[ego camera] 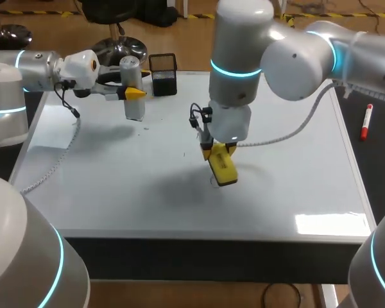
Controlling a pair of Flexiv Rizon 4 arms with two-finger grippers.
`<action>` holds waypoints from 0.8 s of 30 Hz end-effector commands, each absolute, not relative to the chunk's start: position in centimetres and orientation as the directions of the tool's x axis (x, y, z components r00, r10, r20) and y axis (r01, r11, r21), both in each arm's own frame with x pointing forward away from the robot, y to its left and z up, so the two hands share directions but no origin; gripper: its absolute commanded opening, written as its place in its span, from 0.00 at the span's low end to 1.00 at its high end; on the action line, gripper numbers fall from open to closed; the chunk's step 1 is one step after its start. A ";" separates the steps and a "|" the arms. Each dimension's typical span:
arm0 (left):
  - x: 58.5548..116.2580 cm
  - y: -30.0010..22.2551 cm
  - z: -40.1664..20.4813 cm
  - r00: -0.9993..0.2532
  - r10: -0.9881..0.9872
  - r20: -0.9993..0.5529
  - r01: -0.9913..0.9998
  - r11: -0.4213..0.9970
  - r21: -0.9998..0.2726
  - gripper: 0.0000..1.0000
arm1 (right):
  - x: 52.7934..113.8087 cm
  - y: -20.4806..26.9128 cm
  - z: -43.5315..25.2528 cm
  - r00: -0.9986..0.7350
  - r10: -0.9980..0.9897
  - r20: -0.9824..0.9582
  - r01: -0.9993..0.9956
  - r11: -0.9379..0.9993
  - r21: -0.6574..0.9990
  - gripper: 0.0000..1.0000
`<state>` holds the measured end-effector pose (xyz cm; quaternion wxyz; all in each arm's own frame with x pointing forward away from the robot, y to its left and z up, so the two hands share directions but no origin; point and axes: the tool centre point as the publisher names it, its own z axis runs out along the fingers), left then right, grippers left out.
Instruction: Pick up the inspection probe, press it on each red-marked spot on the whiteboard one by one, put down the probe, pick up the eraser, and wipe off all the red marks.
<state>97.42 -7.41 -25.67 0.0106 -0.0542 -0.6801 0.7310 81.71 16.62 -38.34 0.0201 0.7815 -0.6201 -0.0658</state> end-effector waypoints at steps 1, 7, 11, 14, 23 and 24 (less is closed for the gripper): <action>97.4 -7.4 -25.6 -0.994 0.089 -0.067 0.060 -0.075 -0.995 0.00 | 82.0 18.0 -40.1 0.234 -0.970 -0.070 -0.961 -0.242 0.132 0.00; 97.4 -7.4 -25.6 -0.994 0.089 -0.067 0.060 -0.075 -0.995 0.00 | 81.5 18.9 -41.6 0.255 -0.964 -0.077 -0.952 -0.265 0.154 0.00; 97.4 -7.4 -25.6 -0.994 0.089 -0.067 0.060 -0.075 -0.995 0.00 | 81.0 19.6 -42.5 0.276 -0.959 -0.071 -0.943 -0.284 0.173 0.00; 97.4 -7.4 -25.6 -0.994 0.089 -0.067 0.060 -0.075 -0.995 0.00 | 81.0 19.6 -43.1 0.280 -0.957 -0.069 -0.940 -0.288 0.180 0.00; 97.4 -7.4 -25.6 -0.994 0.089 -0.067 0.060 -0.075 -0.995 0.00 | 80.8 18.8 -43.8 0.273 -0.959 -0.073 -0.941 -0.282 0.185 0.00; 97.4 -7.4 -25.6 -0.994 0.089 -0.067 0.060 -0.075 -0.995 0.00 | 80.8 18.6 -43.8 0.271 -0.960 -0.073 -0.942 -0.280 0.184 0.00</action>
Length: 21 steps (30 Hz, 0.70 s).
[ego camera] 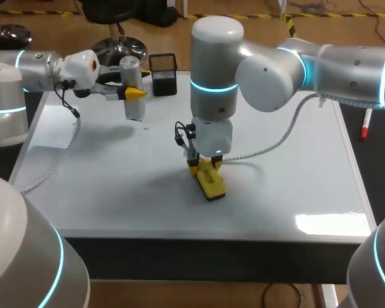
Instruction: Pick up the inspection probe, press it on each red-marked spot on the whiteboard one by one, put down the probe, pick up the eraser, and wipe off all the red marks.
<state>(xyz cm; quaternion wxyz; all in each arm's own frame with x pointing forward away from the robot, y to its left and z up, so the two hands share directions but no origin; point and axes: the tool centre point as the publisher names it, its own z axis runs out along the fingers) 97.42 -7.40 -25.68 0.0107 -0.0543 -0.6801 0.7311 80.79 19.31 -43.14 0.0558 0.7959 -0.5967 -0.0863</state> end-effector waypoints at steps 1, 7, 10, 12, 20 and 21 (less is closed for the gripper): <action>97.4 -7.4 -25.6 -0.994 0.089 -0.067 0.060 -0.075 -0.995 0.00 | 80.8 18.4 -43.8 0.265 -0.962 -0.073 -0.944 -0.274 0.182 0.00; 97.4 -7.4 -25.6 -0.994 0.089 -0.067 0.060 -0.075 -0.995 0.00 | 80.6 16.8 -44.2 0.239 -0.968 -0.074 -0.952 -0.248 0.179 0.00; 97.4 -7.4 -25.6 -0.994 0.089 -0.067 0.060 -0.075 -0.995 0.00 | 80.5 15.9 -44.4 0.226 -0.971 -0.072 -0.955 -0.235 0.180 0.00; 97.4 -7.4 -25.6 -0.994 0.089 -0.067 0.060 -0.075 -0.995 0.00 | 80.3 15.4 -44.4 0.217 -0.974 -0.067 -0.957 -0.226 0.181 0.00; 97.4 -7.4 -25.6 -0.994 0.089 -0.067 0.060 -0.075 -0.995 0.00 | 80.1 12.9 -45.0 0.180 -0.982 -0.052 -0.963 -0.187 0.195 0.00; 97.4 -7.4 -25.6 -0.994 0.089 -0.067 0.060 -0.075 -0.995 0.00 | 80.1 12.6 -45.0 0.178 -0.983 -0.049 -0.963 -0.184 0.196 0.00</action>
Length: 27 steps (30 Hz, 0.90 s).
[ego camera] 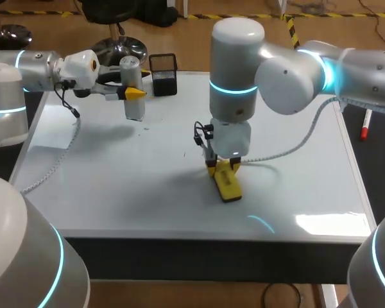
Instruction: Pick up the inspection probe, press it on each red-marked spot on the whiteboard one by one, put down the probe, pick up the eraser, and wipe off all the red marks.
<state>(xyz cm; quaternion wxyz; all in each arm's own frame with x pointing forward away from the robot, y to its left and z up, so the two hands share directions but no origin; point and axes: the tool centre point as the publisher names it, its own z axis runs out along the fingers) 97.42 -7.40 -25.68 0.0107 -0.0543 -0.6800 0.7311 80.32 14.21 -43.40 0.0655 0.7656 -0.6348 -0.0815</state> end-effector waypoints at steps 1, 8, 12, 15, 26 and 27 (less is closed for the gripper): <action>97.4 -7.4 -25.6 -0.994 0.089 -0.067 0.060 -0.075 -0.995 0.00 | 80.1 12.4 -45.0 0.174 -0.984 -0.047 -0.964 -0.180 0.197 0.00; 97.4 -7.4 -25.6 -0.994 0.089 -0.067 0.060 -0.075 -0.995 0.00 | 80.1 11.5 -44.6 0.162 -0.986 -0.032 -0.967 -0.165 0.195 0.00; 97.4 -7.4 -25.6 -0.994 0.089 -0.067 0.060 -0.075 -0.995 0.00 | 79.6 12.1 -43.4 0.167 -0.986 -0.031 -0.971 -0.170 0.166 0.00; 97.4 -7.4 -25.6 -0.994 0.089 -0.067 0.060 -0.075 -0.995 0.00 | 78.6 13.3 -42.1 0.187 -0.982 -0.022 -0.972 -0.189 0.138 0.00; 97.4 -7.4 -25.6 -0.994 0.089 -0.067 0.060 -0.075 -0.995 0.00 | 74.0 19.6 -40.5 0.311 -0.949 -0.046 -0.947 -0.313 0.070 0.00; 97.4 -7.4 -25.6 -0.994 0.089 -0.067 0.060 -0.075 -0.995 0.00 | 73.9 19.8 -40.6 0.316 -0.948 -0.047 -0.945 -0.319 0.071 0.00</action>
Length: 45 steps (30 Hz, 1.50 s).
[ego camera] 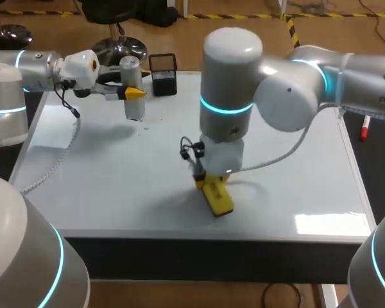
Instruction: Pick up the inspection probe, press it on each red-marked spot on the whiteboard one by one, put down the probe, pick up the eraser, and wipe off all the red marks.
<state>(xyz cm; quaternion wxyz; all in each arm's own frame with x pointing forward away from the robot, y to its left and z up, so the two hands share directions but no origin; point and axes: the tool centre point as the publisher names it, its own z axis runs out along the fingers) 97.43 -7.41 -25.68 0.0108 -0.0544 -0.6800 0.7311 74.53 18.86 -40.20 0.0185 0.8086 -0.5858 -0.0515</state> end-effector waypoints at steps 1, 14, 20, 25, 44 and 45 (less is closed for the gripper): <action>97.4 -7.4 -25.6 -0.994 0.089 -0.067 0.060 -0.075 -0.995 0.00 | 73.8 19.9 -40.7 0.319 -0.946 -0.051 -0.944 -0.322 0.071 0.00; 97.4 -7.4 -25.6 -0.994 0.089 -0.067 0.060 -0.075 -0.995 0.00 | 74.4 18.7 -41.9 0.303 -0.952 -0.052 -0.948 -0.307 0.090 0.00; 97.4 -7.4 -25.6 -0.994 0.089 -0.067 0.060 -0.075 -0.995 0.00 | 74.7 17.3 -42.0 0.286 -0.957 -0.043 -0.953 -0.289 0.093 0.00; 97.4 -7.4 -25.6 -0.994 0.089 -0.067 0.060 -0.075 -0.995 0.00 | 74.8 16.1 -42.1 0.266 -0.963 -0.044 -0.958 -0.269 0.096 0.00; 97.4 -7.4 -25.6 -0.994 0.089 -0.067 0.060 -0.075 -0.995 0.00 | 75.2 12.3 -42.4 0.203 -0.979 -0.027 -0.971 -0.204 0.122 0.00; 97.4 -7.4 -25.6 -0.994 0.089 -0.067 0.060 -0.075 -0.995 0.00 | 75.2 12.2 -42.3 0.200 -0.979 -0.025 -0.972 -0.202 0.120 0.00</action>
